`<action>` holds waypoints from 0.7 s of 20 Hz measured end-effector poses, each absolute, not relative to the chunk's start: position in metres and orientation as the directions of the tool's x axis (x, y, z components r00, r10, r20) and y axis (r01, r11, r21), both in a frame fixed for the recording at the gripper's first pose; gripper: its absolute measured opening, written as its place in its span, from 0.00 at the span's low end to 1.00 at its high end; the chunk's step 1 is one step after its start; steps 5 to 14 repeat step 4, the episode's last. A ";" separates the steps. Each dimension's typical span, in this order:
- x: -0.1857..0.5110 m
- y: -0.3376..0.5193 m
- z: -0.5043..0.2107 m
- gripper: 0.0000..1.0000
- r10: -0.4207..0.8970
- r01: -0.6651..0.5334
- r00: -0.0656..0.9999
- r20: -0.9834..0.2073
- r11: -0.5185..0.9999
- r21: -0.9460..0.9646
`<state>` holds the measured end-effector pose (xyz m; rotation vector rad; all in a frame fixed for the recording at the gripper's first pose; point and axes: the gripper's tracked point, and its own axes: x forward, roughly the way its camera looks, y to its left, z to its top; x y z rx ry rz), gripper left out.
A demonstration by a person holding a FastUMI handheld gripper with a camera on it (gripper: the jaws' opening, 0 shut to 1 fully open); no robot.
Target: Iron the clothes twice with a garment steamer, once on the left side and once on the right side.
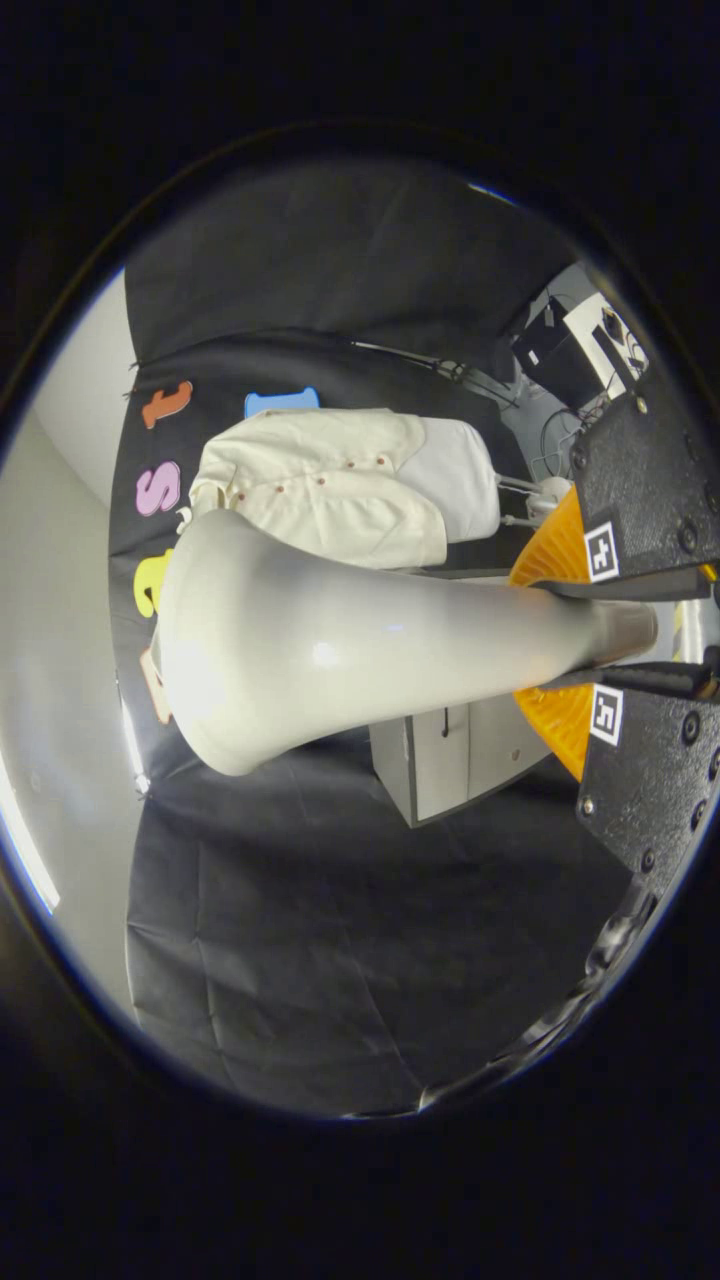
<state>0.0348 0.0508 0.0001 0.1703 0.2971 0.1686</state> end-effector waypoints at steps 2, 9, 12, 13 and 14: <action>0.036 0.051 0.000 0.23 0.190 -0.140 0.942 -0.277 0.972 0.189; 0.037 0.052 -0.001 0.23 0.191 -0.142 0.941 -0.280 0.972 0.186; 0.037 0.052 -0.001 0.23 0.191 -0.142 0.941 -0.280 0.972 0.186; 0.037 0.052 -0.001 0.23 0.191 -0.142 0.941 -0.280 0.972 0.186; 0.037 0.052 -0.001 0.23 0.191 -0.142 0.941 -0.280 0.972 0.186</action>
